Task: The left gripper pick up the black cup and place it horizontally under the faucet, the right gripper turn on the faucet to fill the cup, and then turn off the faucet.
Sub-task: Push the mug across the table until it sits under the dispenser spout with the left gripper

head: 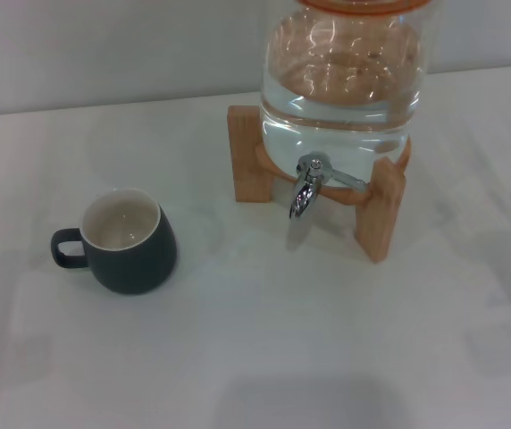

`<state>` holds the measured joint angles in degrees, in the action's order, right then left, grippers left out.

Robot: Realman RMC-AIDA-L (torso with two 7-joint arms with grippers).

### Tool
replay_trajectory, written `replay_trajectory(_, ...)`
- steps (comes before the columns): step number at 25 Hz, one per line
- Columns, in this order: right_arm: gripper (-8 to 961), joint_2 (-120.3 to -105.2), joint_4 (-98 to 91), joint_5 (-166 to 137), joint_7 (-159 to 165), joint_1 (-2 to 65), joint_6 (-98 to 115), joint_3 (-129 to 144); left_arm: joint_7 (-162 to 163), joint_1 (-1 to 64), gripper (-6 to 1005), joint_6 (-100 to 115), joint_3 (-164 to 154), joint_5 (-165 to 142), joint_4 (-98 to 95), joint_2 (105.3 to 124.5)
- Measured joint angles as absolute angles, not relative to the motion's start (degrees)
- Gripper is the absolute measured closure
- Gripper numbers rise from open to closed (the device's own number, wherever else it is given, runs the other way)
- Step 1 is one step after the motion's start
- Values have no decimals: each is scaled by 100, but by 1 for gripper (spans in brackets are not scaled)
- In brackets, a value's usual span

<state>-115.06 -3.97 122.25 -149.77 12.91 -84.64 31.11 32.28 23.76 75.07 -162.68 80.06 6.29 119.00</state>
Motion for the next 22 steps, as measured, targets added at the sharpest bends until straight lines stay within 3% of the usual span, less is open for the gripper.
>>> replay_trajectory(22,220,-11490,-464,12226,-14968,1274,-8478,3078,3995,2049,139,8056,-16277,6099,921,11881)
